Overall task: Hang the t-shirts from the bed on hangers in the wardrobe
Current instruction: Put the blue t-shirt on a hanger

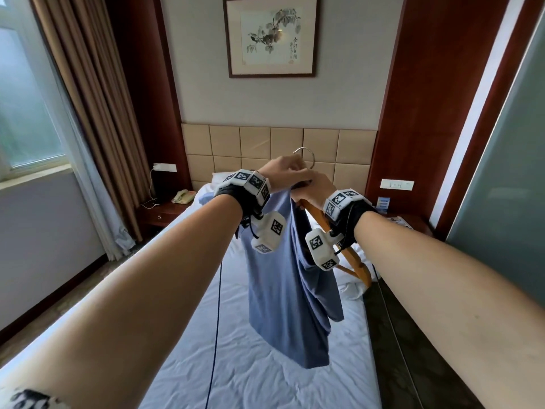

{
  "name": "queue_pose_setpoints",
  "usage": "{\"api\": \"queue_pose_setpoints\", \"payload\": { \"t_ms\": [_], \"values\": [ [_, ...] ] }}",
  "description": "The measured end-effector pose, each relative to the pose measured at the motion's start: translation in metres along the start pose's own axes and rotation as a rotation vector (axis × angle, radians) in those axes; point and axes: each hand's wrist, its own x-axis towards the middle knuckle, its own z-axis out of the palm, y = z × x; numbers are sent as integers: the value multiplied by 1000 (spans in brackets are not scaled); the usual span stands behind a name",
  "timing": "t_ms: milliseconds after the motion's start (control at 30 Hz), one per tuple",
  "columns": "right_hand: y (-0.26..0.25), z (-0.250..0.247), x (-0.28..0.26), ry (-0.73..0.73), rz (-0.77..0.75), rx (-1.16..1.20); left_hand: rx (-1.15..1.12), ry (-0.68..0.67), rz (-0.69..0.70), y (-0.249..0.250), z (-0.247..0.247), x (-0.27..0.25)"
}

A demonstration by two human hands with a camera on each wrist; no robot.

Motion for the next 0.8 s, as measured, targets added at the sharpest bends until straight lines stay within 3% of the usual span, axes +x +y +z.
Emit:
{"api": "queue_pose_setpoints", "payload": {
  "t_ms": [167, 333, 467, 633, 800],
  "values": [
    [-7, 0, -2, -56, -23, -29, 213, 38, -110, -6, 6, 6],
    [4, -3, -1, -73, -1, 140, 185, 48, -230, -20, 12, 8],
    [4, -7, -1, -93, -23, 133, -29, 119, -219, -26, 17, 11],
    [12, -18, 5, -169, 112, 302, -15, 276, -211, -33, 6, 6],
    [15, -17, 14, -93, 24, 154, -32, 189, -167, -26, -2, 1]
  ]
}}
